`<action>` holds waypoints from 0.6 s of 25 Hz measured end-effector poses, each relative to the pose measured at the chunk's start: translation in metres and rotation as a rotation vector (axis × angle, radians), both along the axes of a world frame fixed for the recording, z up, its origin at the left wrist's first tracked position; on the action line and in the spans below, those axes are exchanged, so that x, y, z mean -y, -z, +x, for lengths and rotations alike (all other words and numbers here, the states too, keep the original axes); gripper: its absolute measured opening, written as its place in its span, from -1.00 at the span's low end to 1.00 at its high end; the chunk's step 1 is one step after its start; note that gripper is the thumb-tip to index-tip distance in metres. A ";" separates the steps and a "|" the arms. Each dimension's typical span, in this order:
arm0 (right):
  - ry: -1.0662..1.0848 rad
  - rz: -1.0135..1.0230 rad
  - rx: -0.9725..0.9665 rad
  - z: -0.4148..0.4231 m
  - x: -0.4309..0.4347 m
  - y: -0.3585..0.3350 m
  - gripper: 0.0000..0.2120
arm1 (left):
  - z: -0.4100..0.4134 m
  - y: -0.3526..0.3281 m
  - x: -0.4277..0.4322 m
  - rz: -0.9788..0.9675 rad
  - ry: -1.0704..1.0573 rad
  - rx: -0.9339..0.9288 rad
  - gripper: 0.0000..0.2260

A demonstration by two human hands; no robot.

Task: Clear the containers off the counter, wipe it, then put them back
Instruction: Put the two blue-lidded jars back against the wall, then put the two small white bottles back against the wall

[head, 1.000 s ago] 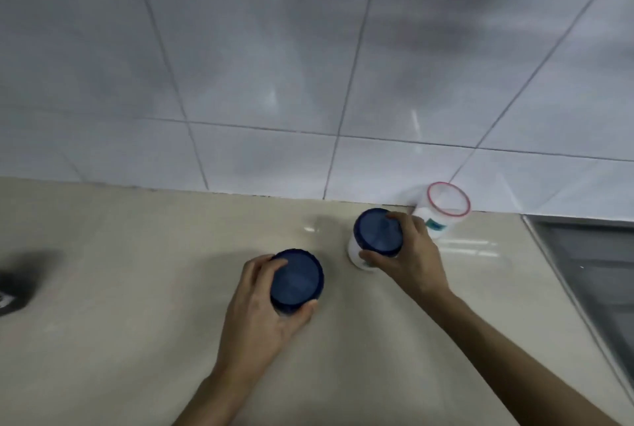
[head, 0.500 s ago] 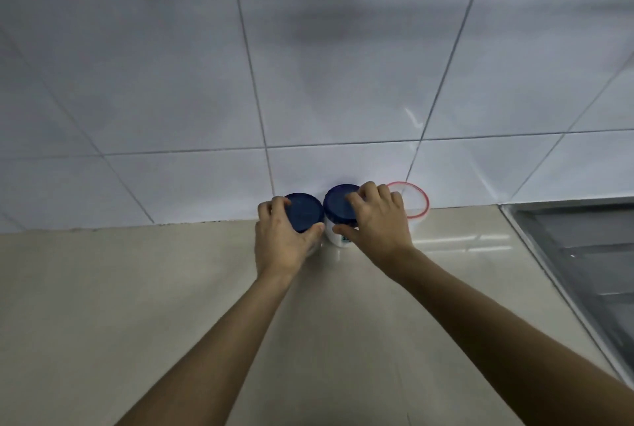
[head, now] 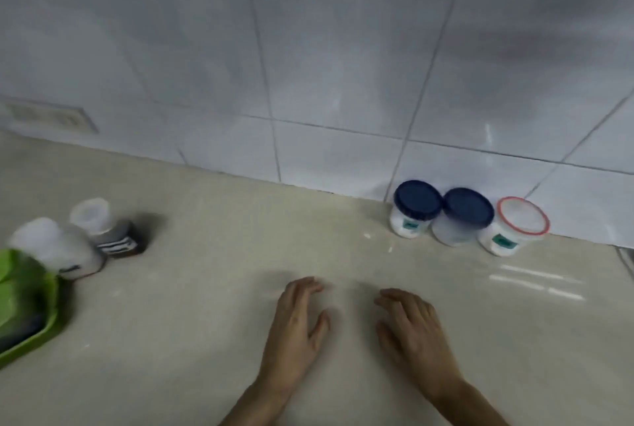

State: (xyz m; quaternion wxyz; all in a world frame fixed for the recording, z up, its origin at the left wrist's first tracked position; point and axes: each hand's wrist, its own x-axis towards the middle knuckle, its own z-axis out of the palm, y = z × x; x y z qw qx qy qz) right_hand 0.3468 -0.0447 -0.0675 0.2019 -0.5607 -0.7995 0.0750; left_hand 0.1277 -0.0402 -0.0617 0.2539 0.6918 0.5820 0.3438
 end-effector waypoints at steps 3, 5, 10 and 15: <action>-0.173 -0.097 -0.012 -0.096 -0.007 -0.001 -0.68 | -0.093 -0.008 0.030 0.017 -0.079 -0.177 -0.70; -0.243 -0.142 -0.023 -0.160 -0.026 -0.012 -0.65 | -0.156 -0.027 0.028 0.113 -0.144 -0.278 -0.71; -0.355 -0.137 -0.034 -0.336 -0.090 -0.061 -0.44 | -0.321 -0.079 -0.013 0.197 -0.395 -0.529 -0.51; -0.330 -0.184 0.019 -0.446 -0.142 -0.087 -0.40 | -0.384 -0.084 -0.055 -0.137 -0.257 -0.561 -0.38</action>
